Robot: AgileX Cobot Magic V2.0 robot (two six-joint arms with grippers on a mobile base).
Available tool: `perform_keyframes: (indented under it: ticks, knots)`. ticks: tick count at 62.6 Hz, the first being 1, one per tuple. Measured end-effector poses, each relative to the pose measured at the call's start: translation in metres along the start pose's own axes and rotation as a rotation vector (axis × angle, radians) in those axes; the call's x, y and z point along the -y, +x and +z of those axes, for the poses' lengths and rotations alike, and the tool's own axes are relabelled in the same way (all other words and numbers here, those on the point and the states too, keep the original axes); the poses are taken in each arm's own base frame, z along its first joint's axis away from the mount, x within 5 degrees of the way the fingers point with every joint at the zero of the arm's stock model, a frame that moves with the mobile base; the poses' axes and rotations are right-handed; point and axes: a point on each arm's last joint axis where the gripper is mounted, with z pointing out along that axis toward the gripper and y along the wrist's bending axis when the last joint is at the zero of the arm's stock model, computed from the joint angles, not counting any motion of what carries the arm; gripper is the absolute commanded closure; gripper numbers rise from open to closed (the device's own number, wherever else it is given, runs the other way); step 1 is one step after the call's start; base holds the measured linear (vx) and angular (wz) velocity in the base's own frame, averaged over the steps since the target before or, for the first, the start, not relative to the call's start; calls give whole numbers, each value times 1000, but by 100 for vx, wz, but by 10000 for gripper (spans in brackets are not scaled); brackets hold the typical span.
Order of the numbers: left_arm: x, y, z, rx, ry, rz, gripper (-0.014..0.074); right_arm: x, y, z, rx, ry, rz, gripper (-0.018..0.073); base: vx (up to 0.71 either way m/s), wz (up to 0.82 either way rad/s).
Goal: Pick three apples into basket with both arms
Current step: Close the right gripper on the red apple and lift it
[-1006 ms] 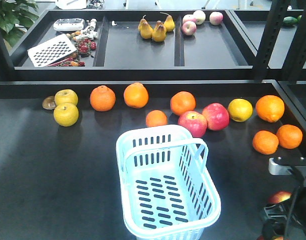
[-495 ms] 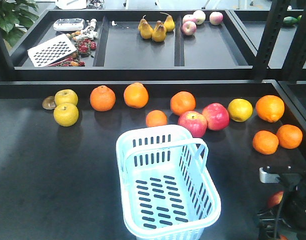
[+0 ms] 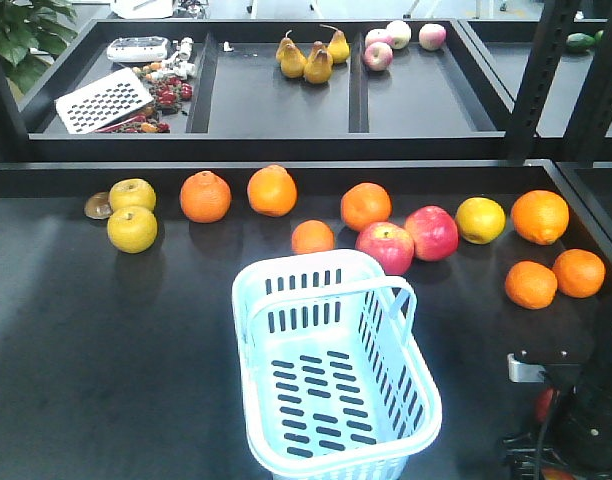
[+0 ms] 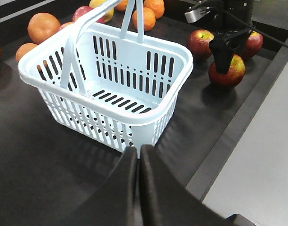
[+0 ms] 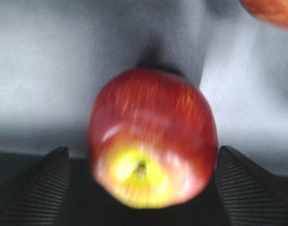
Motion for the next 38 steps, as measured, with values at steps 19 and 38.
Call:
perform_keyframes:
  ticks: [19,38]
  knots:
    - [0,0,0,0,0,0,604,1,-6,10,5,5,30,17,0,0]
    - [0,0,0,0,0,0,604,1,-6,10,2,2,33,361,0,0]
